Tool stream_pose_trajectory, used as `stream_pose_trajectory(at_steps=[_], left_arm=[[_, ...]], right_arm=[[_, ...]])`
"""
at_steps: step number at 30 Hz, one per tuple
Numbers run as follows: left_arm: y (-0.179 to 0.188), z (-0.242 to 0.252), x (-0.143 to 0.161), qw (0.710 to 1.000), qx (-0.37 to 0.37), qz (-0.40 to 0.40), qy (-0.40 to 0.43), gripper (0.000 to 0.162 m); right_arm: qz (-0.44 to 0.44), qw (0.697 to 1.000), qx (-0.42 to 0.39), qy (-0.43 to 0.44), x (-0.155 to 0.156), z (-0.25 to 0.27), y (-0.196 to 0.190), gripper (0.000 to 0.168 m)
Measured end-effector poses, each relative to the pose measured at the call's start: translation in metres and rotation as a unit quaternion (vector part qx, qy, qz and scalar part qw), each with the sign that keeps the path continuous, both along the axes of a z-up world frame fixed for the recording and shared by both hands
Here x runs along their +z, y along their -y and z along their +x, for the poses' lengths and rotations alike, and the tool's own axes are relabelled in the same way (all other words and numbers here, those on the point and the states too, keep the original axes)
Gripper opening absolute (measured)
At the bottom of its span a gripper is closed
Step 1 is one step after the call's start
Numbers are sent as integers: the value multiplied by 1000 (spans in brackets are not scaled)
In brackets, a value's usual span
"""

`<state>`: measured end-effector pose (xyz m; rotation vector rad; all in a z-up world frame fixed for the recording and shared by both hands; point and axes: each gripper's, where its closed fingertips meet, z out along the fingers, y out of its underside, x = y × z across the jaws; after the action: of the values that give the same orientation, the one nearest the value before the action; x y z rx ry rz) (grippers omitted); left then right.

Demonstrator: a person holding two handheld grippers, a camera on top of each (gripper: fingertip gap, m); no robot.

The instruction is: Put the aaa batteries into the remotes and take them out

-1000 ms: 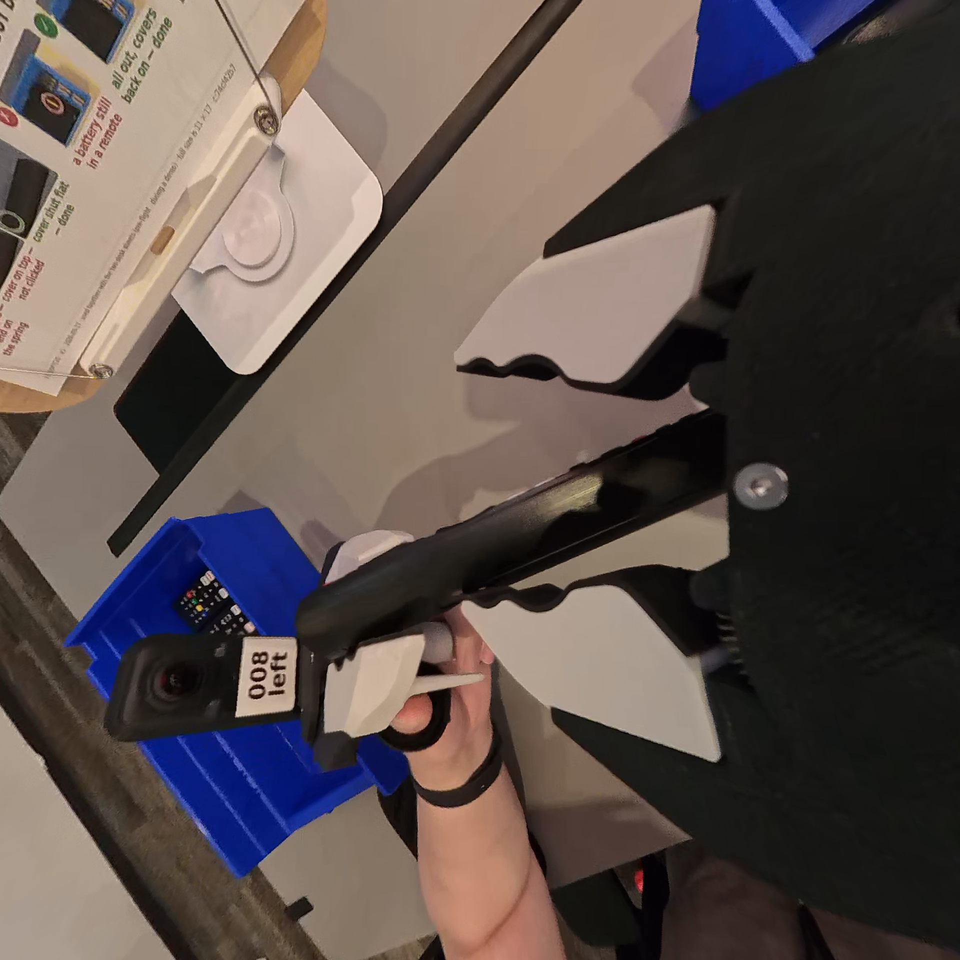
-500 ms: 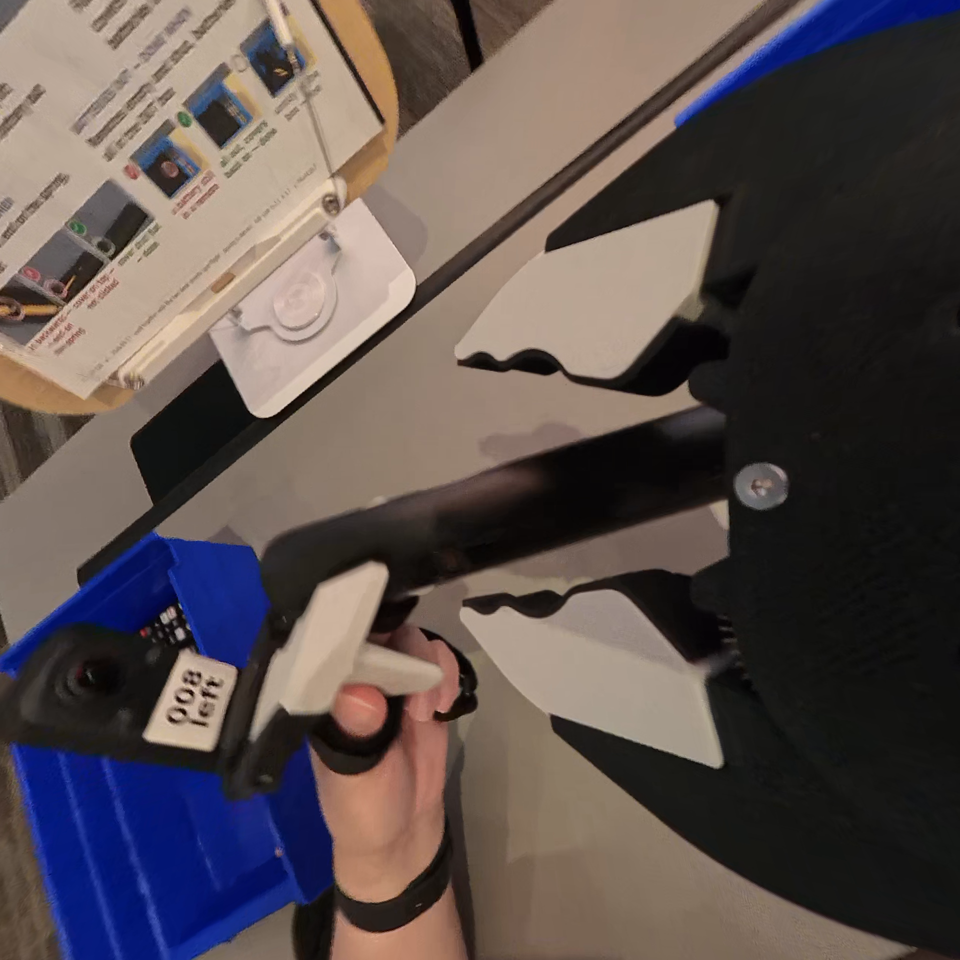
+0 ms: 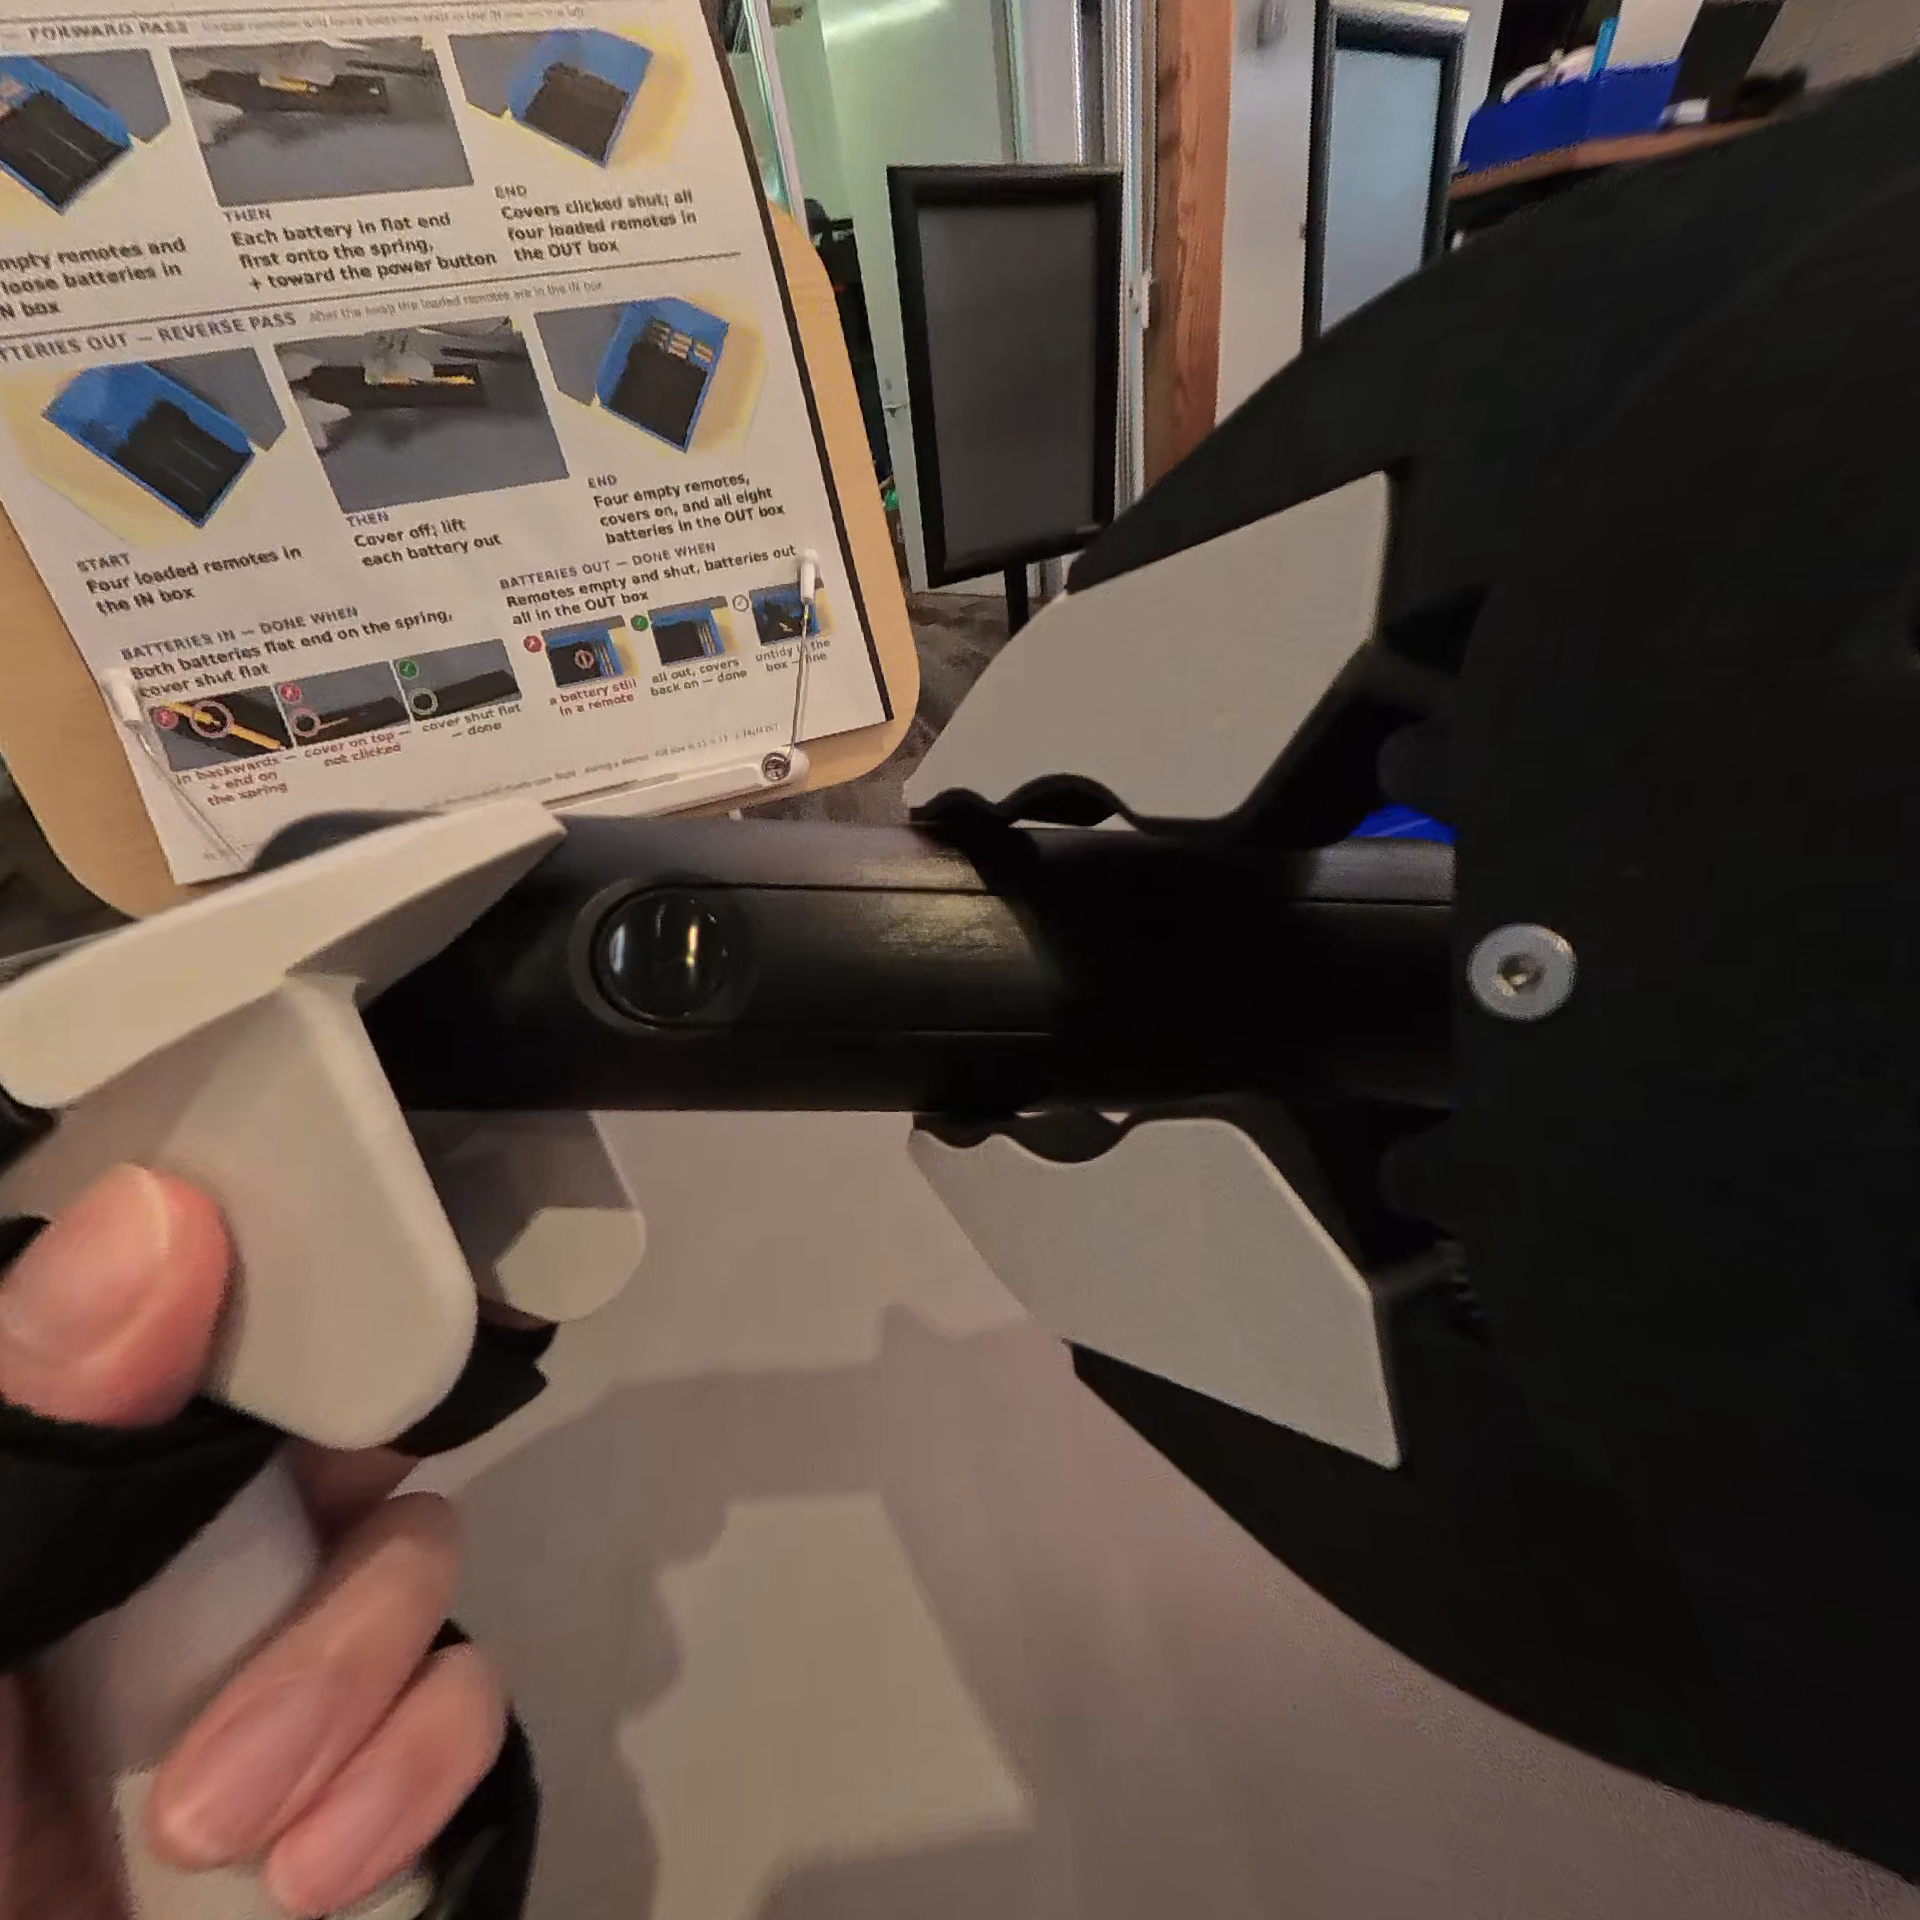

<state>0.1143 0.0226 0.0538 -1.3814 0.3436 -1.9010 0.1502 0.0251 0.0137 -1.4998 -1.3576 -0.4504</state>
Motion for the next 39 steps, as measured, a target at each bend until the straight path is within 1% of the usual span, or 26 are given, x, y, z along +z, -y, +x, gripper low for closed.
stream_pose_trajectory(at_steps=[3, 7, 9, 12, 13, 15, 16, 19, 21, 26, 27, 30, 35, 39], left_arm=[[4, 4, -1, 999, -1, 19, -26, 24], [10, 7, 0, 995, -6, 76, -62, 25], [15, 7, 1, 991, -19, 101, -82, 25], [20, 6, 5, 986, -34, 133, -99, 29], [24, 7, 4, 983, -45, 143, -107, 29], [35, 10, 0, 975, -96, 153, -129, 29], [38, 10, -2, 973, -109, 152, -136, 29], [35, 7, -2, 976, -115, 135, -127, 29], [40, 7, -4, 973, -151, 119, -126, 29], [42, 9, -4, 976, -173, 83, -103, 28], [41, 10, -4, 977, -177, 72, -98, 25], [37, 12, -9, 978, -173, 60, -97, 22], [33, 16, -11, 982, -176, 20, -70, 21], [36, 16, -5, 982, -176, 25, -58, 23]], right_arm=[[-1, 999, 3, 34, -4, 2, 0, 55], [-13, 999, 16, 37, 2, 6, 2, 54], [-4, 998, 34, 57, 7, 7, 5, 54], [-5, 989, 94, 115, 5, 2, 17, 53], [6, 987, 97, 131, 6, 2, 18, 53], [19, 982, 108, 152, 8, -1, 20, 53], [26, 981, 114, 158, 11, -3, 20, 53], [44, 976, 128, 173, 18, -5, 22, 53], [54, 971, 141, 185, 19, -6, 23, 53], [62, 969, 142, 194, 20, -5, 22, 53], [60, 969, 143, 194, 19, -5, 21, 53], [54, 968, 147, 196, 15, -3, 21, 53], [46, 966, 156, 201, 13, 1, 19, 54], [54, 966, 169, 190, 17, 1, 23, 54]])
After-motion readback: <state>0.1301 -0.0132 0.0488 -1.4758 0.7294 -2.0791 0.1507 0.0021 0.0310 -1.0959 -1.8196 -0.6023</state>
